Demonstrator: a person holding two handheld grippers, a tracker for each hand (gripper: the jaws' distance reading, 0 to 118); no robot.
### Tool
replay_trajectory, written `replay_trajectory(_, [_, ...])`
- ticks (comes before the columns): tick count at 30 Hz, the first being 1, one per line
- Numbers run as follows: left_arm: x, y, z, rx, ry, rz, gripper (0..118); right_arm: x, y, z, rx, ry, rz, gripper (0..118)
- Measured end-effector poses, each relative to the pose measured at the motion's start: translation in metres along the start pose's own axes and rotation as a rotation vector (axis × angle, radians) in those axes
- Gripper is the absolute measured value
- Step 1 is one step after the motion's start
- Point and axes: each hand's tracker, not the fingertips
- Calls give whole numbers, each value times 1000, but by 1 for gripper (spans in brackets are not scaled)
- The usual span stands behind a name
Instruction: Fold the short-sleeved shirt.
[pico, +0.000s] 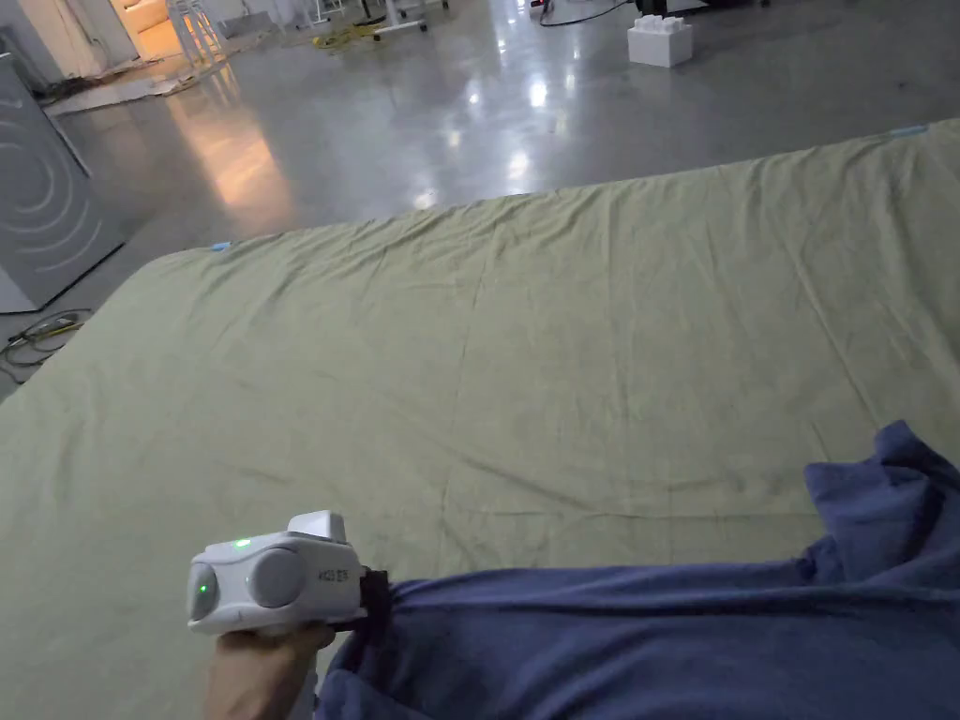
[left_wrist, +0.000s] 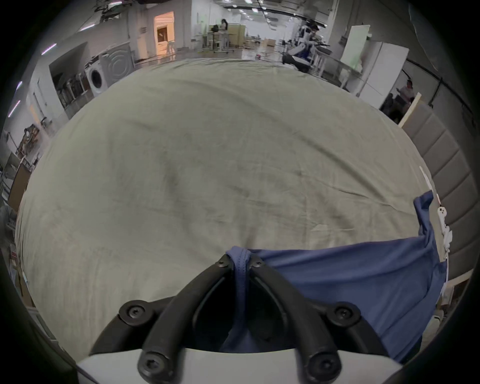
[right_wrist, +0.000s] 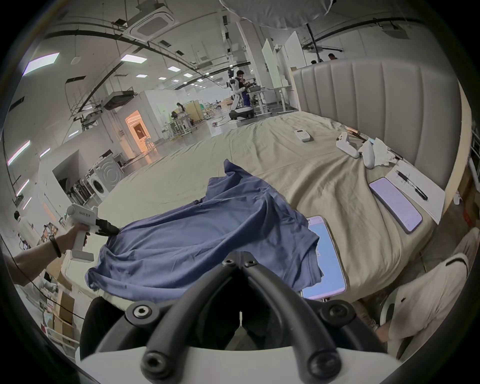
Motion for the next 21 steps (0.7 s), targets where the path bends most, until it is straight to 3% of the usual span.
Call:
replay_trajectory(2, [7, -3, -11, -31, 23, -48, 8, -1, 12, -11, 4, 4, 16, 0])
replay_trajectory(6, [3, 0, -23, -50, 23, 0, 8, 4, 60, -60, 15, 40, 54, 5])
replay_trajectory(7, [0, 2, -23, -52, 20, -6, 8, 6, 76, -79, 0, 54, 74, 22])
replay_trajectory(9, [-3, 2, -24, -54, 3, -43, 8, 13, 106, -129, -91, 50, 93, 87])
replay_trajectory(10, [-5, 2, -24, -55, -8, -50, 8, 18, 119, -156, -123, 25, 89, 94])
replay_trajectory(12, [-4, 1, -17, -66, -27, -16, 8, 27, 141, -202, -142, 12, 86, 82])
replay_trajectory(16, [12, 5, -14, -107, 21, -49, 7, 50, 152, -291, -313, -129, 84, 81])
replay_trajectory(18, [18, 7, -14, -127, 46, -86, 7, 55, 144, -315, -389, -133, 104, 78])
replay_trajectory(20, [22, 11, -14, -141, 49, -107, 8, 49, 135, -328, -453, -130, 167, 73])
replay_trajectory(21, [23, 11, -14, -145, 48, -118, 8, 42, 132, -327, -430, -156, 247, 73])
